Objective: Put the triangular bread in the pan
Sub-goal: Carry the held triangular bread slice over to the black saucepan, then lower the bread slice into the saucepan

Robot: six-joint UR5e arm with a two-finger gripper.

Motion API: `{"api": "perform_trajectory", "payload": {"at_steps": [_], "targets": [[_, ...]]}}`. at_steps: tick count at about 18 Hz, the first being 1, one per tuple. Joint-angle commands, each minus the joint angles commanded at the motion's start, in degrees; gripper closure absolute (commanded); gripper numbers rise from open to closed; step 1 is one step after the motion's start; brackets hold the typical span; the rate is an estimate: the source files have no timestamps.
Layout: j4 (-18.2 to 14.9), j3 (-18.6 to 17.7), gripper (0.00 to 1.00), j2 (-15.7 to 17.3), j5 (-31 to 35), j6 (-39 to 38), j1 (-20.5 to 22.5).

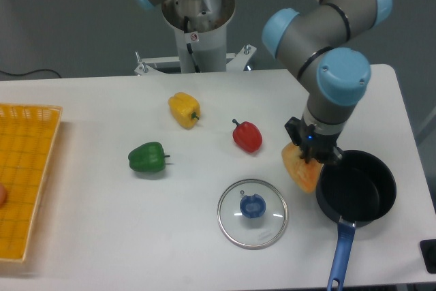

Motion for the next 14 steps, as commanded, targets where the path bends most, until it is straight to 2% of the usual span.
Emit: {"api": "perform_trajectory", "payload": {"at_steps": [9,14], "targets": [[0.62,1.40,0.86,-1.93,0.18,6.59,2.72],[3.86,1.85,0.86,-2.99,0.09,8.79,3.08]]}}
